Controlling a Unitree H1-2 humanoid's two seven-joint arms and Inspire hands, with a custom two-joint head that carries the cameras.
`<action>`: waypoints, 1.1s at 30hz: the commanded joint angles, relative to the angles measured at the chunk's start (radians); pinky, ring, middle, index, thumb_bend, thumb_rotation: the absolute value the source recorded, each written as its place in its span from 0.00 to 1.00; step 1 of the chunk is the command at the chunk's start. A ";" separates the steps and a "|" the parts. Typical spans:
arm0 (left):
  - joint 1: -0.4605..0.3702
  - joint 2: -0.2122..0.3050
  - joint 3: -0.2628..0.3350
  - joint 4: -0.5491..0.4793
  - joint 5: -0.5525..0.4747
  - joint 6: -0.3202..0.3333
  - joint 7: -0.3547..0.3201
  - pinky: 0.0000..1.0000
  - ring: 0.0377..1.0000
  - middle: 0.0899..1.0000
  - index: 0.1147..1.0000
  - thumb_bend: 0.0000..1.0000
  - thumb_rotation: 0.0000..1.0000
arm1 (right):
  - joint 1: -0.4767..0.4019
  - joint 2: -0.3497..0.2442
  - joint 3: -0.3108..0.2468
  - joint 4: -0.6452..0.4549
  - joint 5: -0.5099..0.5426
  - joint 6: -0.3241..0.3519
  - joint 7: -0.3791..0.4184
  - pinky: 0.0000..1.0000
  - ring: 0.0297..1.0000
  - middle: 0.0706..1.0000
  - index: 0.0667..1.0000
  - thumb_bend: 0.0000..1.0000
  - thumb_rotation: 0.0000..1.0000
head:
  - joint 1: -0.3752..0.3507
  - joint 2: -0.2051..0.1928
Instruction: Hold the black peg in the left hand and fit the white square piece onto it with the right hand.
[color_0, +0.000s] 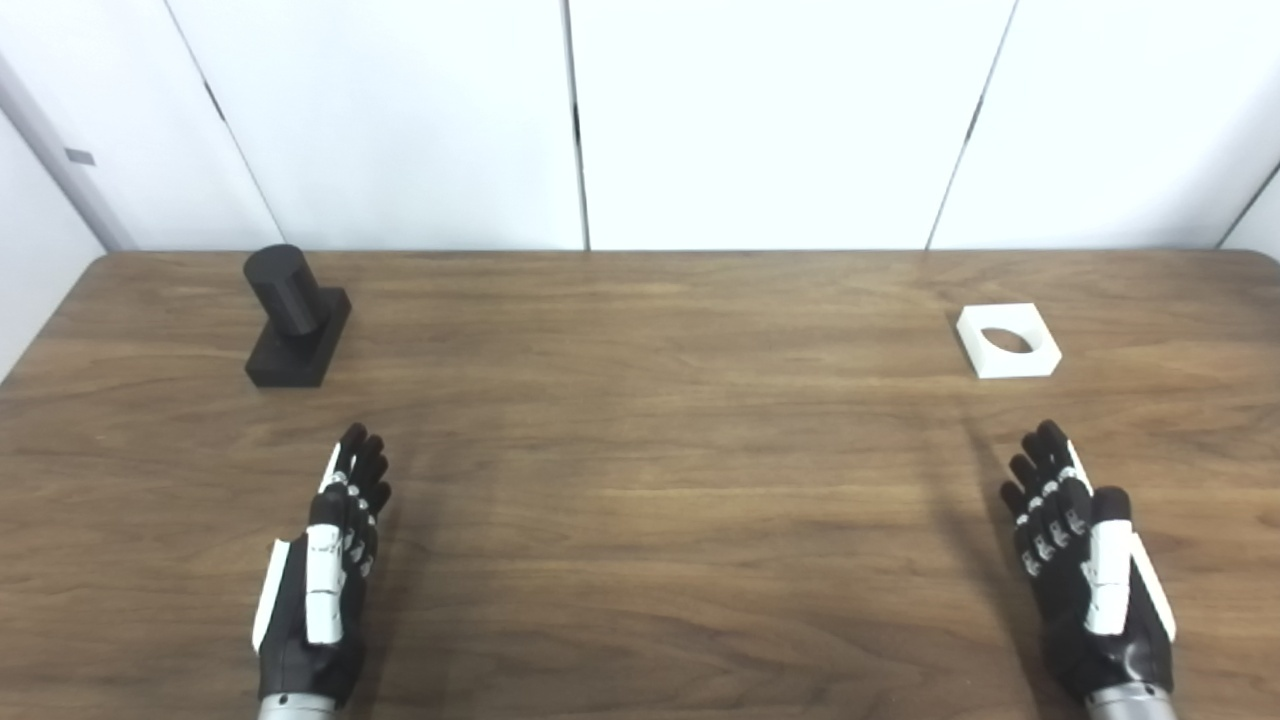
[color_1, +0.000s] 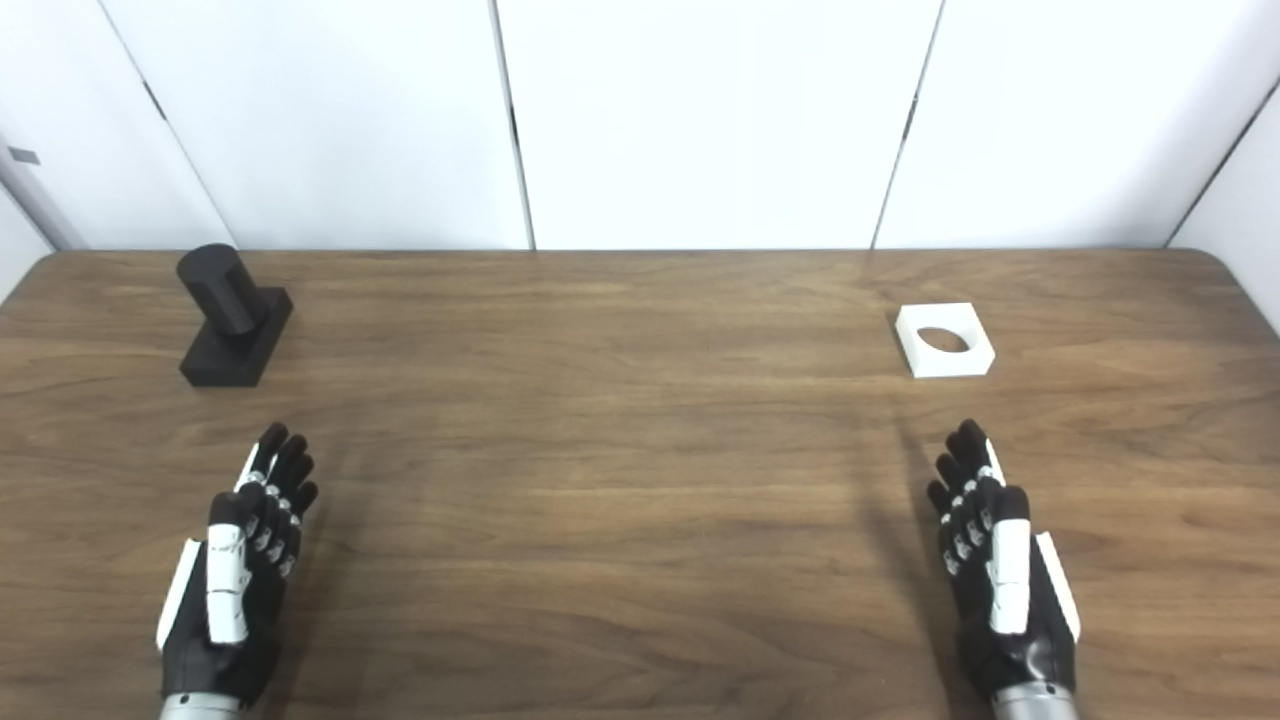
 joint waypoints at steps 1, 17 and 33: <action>-0.028 -0.023 0.004 -0.015 0.013 -0.023 0.004 1.00 0.99 0.98 0.99 0.70 1.00 | -0.017 0.015 -0.002 -0.023 -0.003 -0.031 0.008 1.00 1.00 1.00 1.00 0.66 1.00 | 0.002 0.000; -0.028 -0.033 0.001 -0.010 0.021 -0.027 0.014 1.00 0.98 0.96 0.96 0.73 1.00 | -0.015 0.014 -0.007 -0.027 -0.003 -0.019 0.002 1.00 1.00 1.00 1.00 0.68 1.00 | 0.043 -0.013; -0.010 -0.079 -0.050 0.040 0.083 -0.107 0.051 0.93 0.95 0.96 0.97 0.67 0.99 | -0.009 -0.018 -0.025 0.016 0.003 -0.058 0.042 1.00 1.00 1.00 1.00 0.69 1.00 | 0.252 -0.147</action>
